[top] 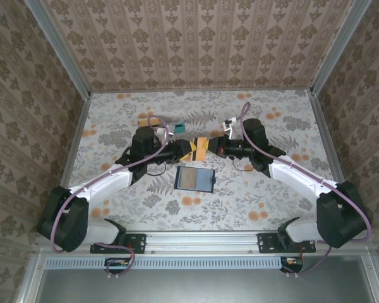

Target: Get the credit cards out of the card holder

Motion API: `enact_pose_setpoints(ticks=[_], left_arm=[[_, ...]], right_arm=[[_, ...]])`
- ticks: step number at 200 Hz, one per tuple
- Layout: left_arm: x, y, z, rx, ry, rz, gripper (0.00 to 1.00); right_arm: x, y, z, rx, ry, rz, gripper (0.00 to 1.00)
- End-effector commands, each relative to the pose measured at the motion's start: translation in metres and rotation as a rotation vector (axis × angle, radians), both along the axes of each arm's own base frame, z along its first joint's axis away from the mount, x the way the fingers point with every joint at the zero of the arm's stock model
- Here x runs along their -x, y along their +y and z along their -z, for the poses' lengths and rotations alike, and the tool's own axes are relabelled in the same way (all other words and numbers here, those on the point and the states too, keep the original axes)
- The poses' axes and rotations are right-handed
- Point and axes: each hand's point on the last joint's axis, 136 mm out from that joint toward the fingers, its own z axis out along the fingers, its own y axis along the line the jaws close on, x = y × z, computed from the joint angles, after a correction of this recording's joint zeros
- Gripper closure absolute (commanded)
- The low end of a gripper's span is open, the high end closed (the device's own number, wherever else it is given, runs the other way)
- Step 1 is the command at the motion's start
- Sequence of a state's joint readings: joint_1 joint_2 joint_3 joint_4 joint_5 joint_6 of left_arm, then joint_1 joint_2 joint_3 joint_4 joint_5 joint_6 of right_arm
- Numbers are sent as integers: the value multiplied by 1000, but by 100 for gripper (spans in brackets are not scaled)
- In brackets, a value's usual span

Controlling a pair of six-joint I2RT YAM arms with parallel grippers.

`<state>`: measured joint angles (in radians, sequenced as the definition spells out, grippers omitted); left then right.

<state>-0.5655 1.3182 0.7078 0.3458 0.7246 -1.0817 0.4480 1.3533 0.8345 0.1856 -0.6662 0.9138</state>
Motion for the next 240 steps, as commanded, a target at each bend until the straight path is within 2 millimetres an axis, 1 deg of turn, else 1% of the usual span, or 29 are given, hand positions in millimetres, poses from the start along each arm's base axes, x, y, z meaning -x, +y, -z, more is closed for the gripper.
enact_pose_setpoints(ticks=[1,39,61,84,104,114,119,122,127,137,142,146,150,152,156,165,172,182,200,218,223,240], left_arm=[[5,-3,-8,28,-18,32,59],[7,-3,-18,44,-43,34,63],[7,-2,-22,49,-56,32,68],[7,0,-24,54,-62,25,79],[9,0,-27,59,-68,28,85],[9,0,-28,61,-69,28,89],[9,0,-28,60,-69,28,91],[9,0,-28,61,-70,28,93],[9,0,-29,61,-72,29,96],[10,1,-29,58,-74,27,97],[10,2,-29,56,-77,27,97],[11,2,-28,51,-76,26,97],[11,3,-28,46,-77,26,98],[11,3,-27,43,-76,25,98],[11,4,-26,36,-74,23,99],[12,7,-24,22,-74,21,100],[12,9,-22,11,-76,20,100],[11,13,-19,-14,-75,13,100],[10,25,-11,-93,-83,0,100],[10,40,-3,-246,-136,7,100],[6,47,1,-304,-155,-12,100],[1,65,3,-452,-224,-14,100]], right_arm=[[0,8,-16,-47,-29,-32,100],[2,10,-8,-41,-12,-48,100],[4,10,-3,-35,-6,-52,100],[5,10,0,-35,0,-58,97],[5,10,2,-34,1,-58,95],[5,10,3,-33,2,-57,89],[5,10,3,-31,1,-58,85],[5,9,4,-28,4,-57,80],[6,9,5,-24,7,-56,72],[5,8,8,-12,11,-49,45],[5,7,11,-1,17,-44,37],[5,6,12,7,19,-42,33],[5,6,13,10,20,-41,31],[5,5,14,17,20,-40,28],[5,4,15,21,19,-37,26],[6,2,18,41,21,-30,16],[6,0,19,57,21,-22,12],[7,-5,23,83,22,-9,1],[8,-12,25,120,18,13,0],[8,-16,25,149,5,27,0],[9,-18,25,158,4,31,0],[9,-22,24,183,-8,43,0]])
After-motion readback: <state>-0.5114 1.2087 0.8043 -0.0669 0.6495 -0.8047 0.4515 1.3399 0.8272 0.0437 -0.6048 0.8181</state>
